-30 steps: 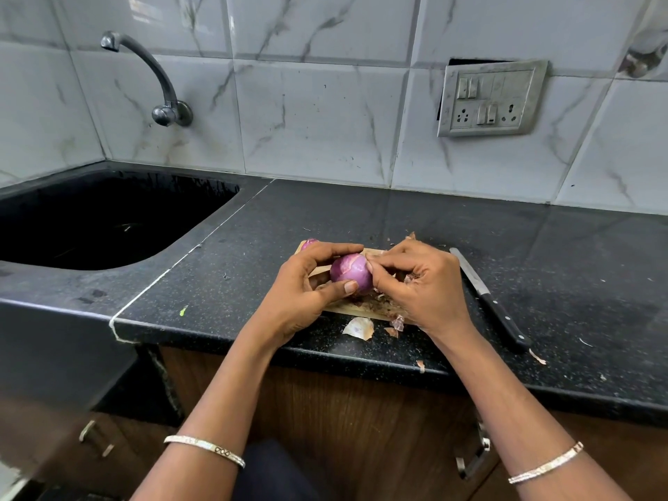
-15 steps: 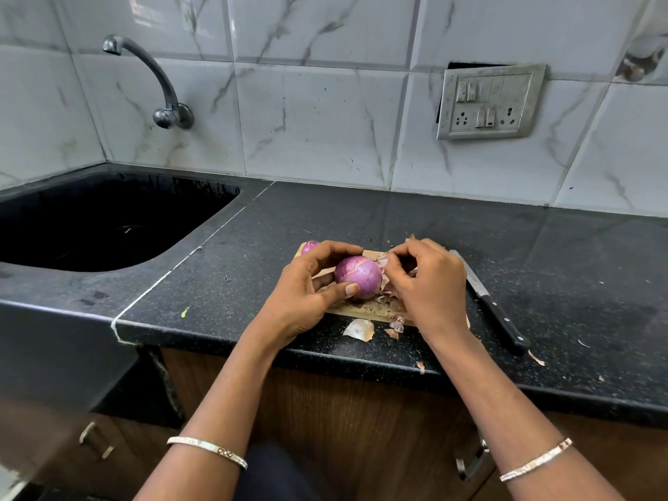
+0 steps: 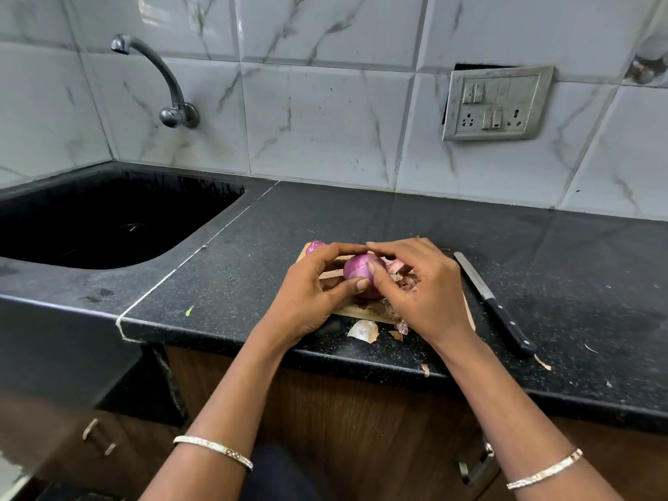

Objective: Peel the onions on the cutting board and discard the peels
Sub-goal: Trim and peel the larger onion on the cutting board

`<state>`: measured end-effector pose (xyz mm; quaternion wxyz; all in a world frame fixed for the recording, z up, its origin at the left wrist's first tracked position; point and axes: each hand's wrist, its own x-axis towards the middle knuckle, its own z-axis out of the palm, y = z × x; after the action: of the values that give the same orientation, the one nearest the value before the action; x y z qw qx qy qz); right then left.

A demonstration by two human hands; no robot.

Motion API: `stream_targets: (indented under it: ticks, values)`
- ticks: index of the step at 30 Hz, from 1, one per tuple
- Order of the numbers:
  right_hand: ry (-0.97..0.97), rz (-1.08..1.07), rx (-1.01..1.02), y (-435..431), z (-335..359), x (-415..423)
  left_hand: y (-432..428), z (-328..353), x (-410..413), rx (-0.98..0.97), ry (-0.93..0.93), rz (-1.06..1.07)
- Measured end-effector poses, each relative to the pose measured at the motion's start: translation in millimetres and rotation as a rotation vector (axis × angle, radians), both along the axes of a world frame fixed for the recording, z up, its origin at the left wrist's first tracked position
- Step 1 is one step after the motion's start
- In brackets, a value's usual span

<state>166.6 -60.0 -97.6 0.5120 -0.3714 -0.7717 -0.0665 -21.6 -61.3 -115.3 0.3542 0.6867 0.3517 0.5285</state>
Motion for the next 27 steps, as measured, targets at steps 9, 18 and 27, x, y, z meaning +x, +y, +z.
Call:
stream_targets:
  ticks: [9,18,27]
  values:
    - [-0.295,0.015,-0.094,-2.3,35.9,12.6,2.0,2.3,-0.9,0.071,0.135,0.046]
    - [-0.919,-0.183,0.012,-14.9,59.8,-10.5,0.9,1.0,-0.6,-0.029,0.027,0.022]
    - [-0.997,-0.068,0.158,-3.8,63.9,-1.9,-0.8,3.0,2.0,-0.054,-0.025,-0.018]
